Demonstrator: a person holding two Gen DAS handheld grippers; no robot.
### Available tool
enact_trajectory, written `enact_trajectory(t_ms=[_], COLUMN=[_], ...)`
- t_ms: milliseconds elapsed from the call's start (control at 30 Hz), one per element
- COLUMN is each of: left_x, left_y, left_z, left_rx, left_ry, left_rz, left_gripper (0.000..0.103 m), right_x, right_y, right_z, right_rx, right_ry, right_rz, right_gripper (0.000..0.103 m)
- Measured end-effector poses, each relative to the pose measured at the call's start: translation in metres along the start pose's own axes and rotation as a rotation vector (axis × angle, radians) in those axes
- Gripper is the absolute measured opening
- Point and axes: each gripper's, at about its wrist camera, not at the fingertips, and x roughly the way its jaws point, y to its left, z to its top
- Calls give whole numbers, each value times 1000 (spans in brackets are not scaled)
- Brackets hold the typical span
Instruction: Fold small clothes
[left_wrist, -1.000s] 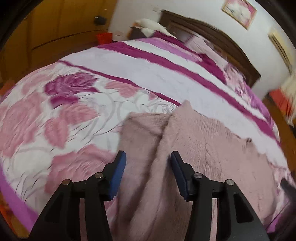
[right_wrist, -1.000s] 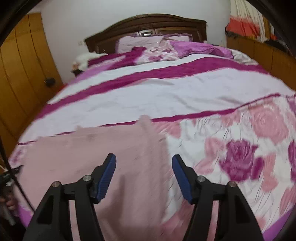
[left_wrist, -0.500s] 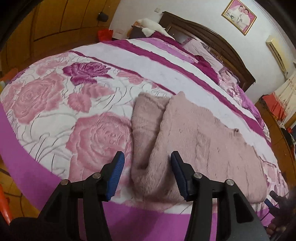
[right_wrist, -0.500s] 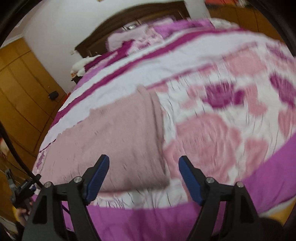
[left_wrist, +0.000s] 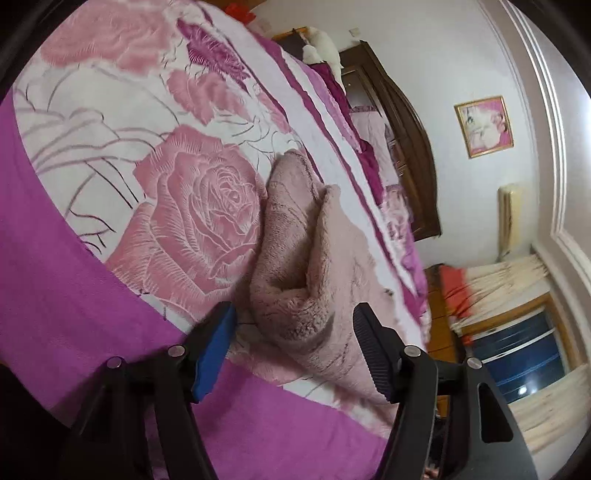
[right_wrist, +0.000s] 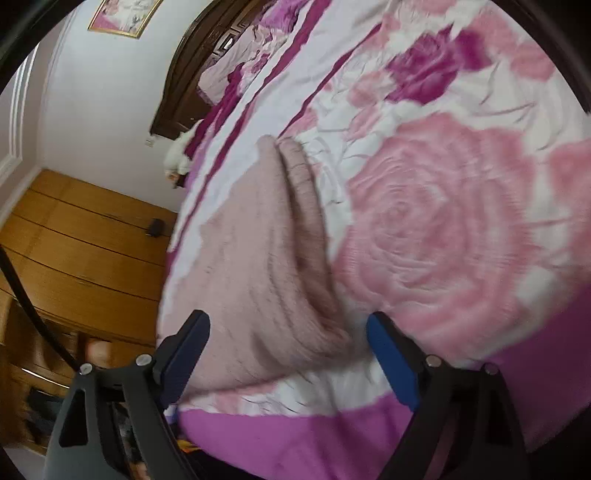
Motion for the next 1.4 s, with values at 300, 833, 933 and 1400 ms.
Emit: enact_trajectory(t_ms=[300, 833, 933, 1400], left_x=[23, 26, 18, -22], left_y=[-20, -3, -3, -16], left_z=[3, 14, 11, -3], left_rx=[112, 79, 52, 40], left_ry=[-20, 16, 19, 35], left_rz=[119, 45, 29, 45], left_gripper=[34, 0, 0, 0], right_x=[58, 75, 67, -1], right_y=[29, -5, 5, 43], right_z=[9, 28, 28, 36], right_rx=[-94, 156, 106, -64], right_ry=[-18, -74, -70, -95], right_rz=[-16, 113, 70, 56], right_gripper=[88, 21, 20, 19])
